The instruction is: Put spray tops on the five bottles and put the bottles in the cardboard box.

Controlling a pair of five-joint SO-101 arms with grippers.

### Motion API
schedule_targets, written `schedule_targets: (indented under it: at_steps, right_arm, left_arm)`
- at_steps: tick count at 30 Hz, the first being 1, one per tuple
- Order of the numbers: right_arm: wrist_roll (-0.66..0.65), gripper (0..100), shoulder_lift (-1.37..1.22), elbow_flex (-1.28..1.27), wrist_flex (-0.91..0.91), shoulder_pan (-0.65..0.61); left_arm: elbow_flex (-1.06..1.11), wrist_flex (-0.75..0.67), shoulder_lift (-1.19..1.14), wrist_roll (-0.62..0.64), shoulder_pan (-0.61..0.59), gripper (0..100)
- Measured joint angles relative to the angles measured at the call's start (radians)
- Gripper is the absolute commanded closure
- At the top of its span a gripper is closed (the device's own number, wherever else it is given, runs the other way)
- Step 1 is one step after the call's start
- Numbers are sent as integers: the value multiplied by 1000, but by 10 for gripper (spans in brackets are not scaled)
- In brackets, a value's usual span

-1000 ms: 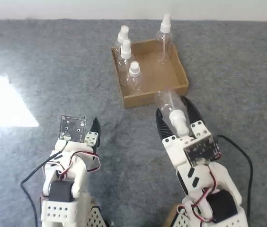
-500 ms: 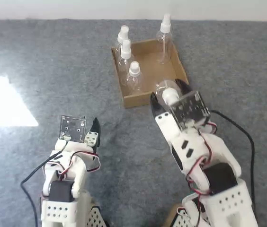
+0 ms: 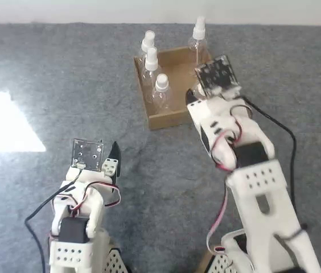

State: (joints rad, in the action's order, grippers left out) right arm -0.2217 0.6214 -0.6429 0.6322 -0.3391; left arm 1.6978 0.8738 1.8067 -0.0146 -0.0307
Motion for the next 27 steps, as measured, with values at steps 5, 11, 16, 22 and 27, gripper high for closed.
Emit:
schedule_targets:
  at_steps: [5,11,16,22,27]
  right_arm:
    - [41,898,-160,115,0,8]
    - [57,898,-296,232,-3,9]
    - [118,898,-393,310,-5,9]
    - [170,898,-526,402,-6,17]
    - [244,898,-635,483,-6,58]
  left_arm:
    - [0,0,0,0,0,889]
    - [0,0,0,0,0,889]
    - [0,0,0,0,0,889]
    - [0,28,0,0,0,889]
    - [0,29,0,0,0,889]
